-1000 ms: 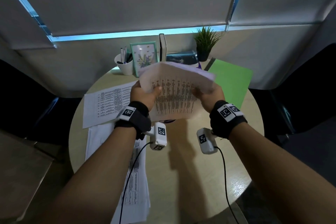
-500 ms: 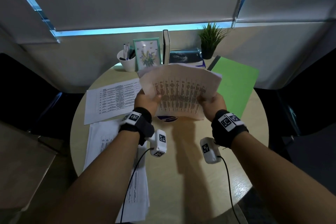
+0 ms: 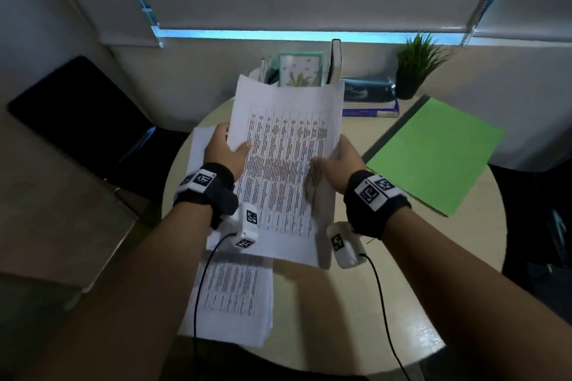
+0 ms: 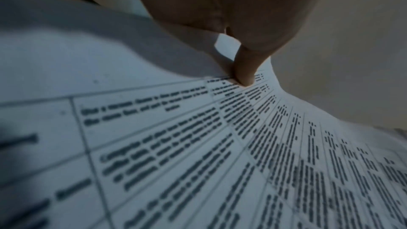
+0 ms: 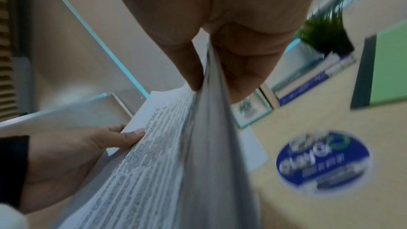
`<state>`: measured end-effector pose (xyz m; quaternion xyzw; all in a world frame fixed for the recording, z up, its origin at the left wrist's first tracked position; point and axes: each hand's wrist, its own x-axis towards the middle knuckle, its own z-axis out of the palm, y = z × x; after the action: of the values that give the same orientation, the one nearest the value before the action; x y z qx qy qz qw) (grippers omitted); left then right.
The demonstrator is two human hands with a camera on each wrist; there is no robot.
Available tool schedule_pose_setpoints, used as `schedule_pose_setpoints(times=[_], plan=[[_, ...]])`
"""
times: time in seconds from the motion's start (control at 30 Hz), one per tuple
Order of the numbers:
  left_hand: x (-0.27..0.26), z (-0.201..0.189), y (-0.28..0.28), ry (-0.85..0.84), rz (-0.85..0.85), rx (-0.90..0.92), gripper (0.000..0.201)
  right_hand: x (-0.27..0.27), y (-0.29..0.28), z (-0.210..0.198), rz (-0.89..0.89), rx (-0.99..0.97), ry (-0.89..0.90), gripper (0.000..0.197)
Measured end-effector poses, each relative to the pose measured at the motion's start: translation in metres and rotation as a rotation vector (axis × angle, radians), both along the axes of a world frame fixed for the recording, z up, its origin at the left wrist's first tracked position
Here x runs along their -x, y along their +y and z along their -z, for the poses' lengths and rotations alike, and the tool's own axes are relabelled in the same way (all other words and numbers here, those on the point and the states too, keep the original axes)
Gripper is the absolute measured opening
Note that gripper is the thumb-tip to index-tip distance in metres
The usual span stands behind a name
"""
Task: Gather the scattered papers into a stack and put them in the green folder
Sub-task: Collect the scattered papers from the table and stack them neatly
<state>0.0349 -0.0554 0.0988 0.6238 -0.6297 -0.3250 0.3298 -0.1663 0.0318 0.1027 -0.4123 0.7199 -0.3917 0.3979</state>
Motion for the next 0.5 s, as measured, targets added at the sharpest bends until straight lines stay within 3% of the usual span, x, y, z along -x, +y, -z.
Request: schedule_pose_setpoints(times=[0.23,0.5], plan=[[-0.081,0.055,0.025,-0.107,-0.071,-0.145,0.039,-0.069,0.001,0.054,-0.229,-0.237,0.038,0.037],[-0.127,0.115,0.054,-0.233,-0.181,-0.342,0.046,-0.121,0.015,0.111,-0.31,-0.427,0.063,0.027]])
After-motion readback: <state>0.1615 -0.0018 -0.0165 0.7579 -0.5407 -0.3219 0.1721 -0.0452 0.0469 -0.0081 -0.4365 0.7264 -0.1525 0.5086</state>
